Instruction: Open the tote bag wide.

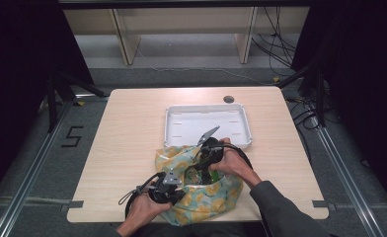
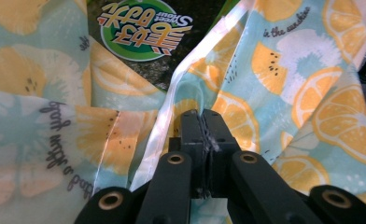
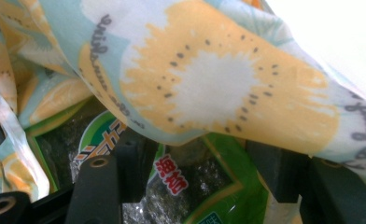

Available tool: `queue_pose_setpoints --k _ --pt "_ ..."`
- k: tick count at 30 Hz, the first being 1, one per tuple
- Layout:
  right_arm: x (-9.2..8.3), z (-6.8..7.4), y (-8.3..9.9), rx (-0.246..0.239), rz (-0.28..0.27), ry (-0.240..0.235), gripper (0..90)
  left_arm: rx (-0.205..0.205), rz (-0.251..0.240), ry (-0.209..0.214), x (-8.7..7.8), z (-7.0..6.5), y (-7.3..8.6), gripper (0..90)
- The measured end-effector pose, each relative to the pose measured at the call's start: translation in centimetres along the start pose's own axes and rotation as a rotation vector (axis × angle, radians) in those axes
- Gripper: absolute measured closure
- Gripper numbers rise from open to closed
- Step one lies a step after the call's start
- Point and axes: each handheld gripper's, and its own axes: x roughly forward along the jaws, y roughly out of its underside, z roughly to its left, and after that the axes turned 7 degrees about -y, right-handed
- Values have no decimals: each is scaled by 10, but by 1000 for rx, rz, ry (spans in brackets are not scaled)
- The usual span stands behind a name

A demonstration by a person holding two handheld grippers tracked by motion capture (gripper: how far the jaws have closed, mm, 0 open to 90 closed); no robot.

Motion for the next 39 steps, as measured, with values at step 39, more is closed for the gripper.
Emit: queue_pose_setpoints --k 39 --pt "-2 -3 13 81 85 -121 438 -28 17 -19 13 3 -3 875"
